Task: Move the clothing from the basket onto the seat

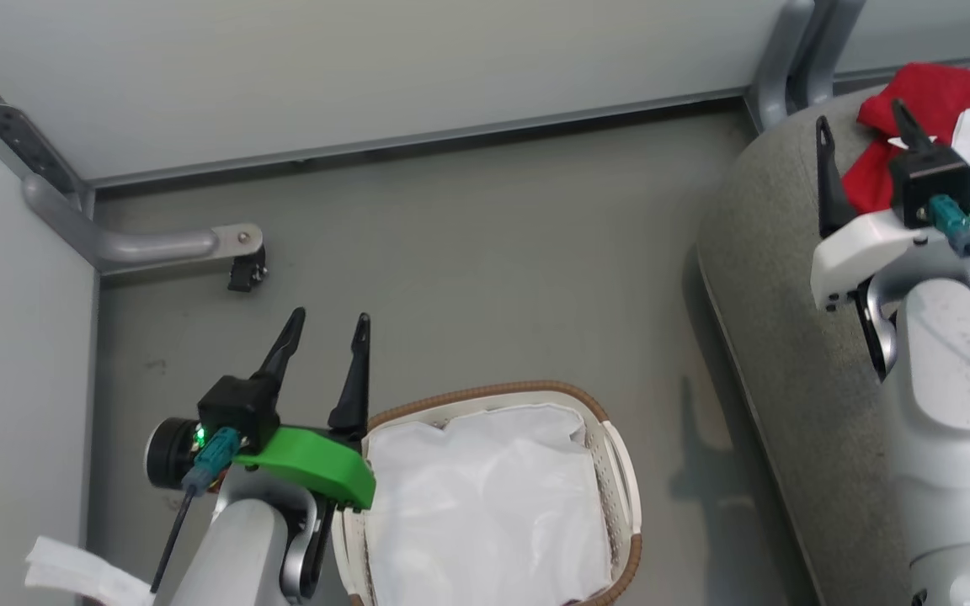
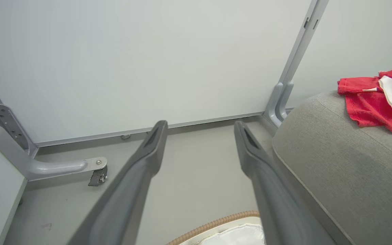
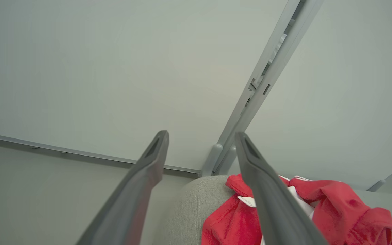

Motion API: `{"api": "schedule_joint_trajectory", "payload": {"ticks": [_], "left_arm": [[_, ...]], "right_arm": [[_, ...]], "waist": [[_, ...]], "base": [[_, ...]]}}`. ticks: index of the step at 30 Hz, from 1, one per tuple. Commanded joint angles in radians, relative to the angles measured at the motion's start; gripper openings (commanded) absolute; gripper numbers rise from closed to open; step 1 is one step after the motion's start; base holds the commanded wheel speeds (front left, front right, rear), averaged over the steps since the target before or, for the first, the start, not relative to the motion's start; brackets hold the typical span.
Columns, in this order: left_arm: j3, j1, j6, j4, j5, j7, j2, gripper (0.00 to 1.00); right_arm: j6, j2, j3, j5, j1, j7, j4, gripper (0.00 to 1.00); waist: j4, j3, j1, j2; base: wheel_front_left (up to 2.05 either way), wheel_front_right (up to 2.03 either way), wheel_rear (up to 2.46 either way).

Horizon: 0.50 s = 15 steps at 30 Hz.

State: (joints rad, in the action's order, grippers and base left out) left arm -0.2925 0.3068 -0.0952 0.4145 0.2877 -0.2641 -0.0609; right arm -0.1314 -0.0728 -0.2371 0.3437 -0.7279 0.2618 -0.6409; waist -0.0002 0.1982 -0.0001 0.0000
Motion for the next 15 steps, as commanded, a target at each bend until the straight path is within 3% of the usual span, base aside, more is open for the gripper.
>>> {"api": "schedule_joint_trajectory", "payload": {"ticks": [1,8,15], "left_arm": [[0.025,-0.036,0.008,-0.006,-0.011,0.000,0.001,1.00],[0.160,-0.153,0.022,-0.030,-0.018,0.000,0.006,1.00],[0.214,-0.238,0.001,-0.047,-0.031,0.000,0.009,1.00]], "right_arm": [[0.001,0.001,0.009,-0.022,0.050,0.005,0.023,1.00],[0.001,0.020,0.087,-0.149,0.250,0.005,0.109,1.00],[0.001,0.021,0.152,-0.297,0.416,0.005,0.192,1.00]], "waist": [[0.062,-0.093,0.0001,0.0000],[0.076,-0.156,0.0001,0.0000],[0.091,-0.181,0.0001,0.0000]], "base": [[0.00,0.00,0.00],[0.00,0.00,0.00],[0.00,0.00,0.00]]}}
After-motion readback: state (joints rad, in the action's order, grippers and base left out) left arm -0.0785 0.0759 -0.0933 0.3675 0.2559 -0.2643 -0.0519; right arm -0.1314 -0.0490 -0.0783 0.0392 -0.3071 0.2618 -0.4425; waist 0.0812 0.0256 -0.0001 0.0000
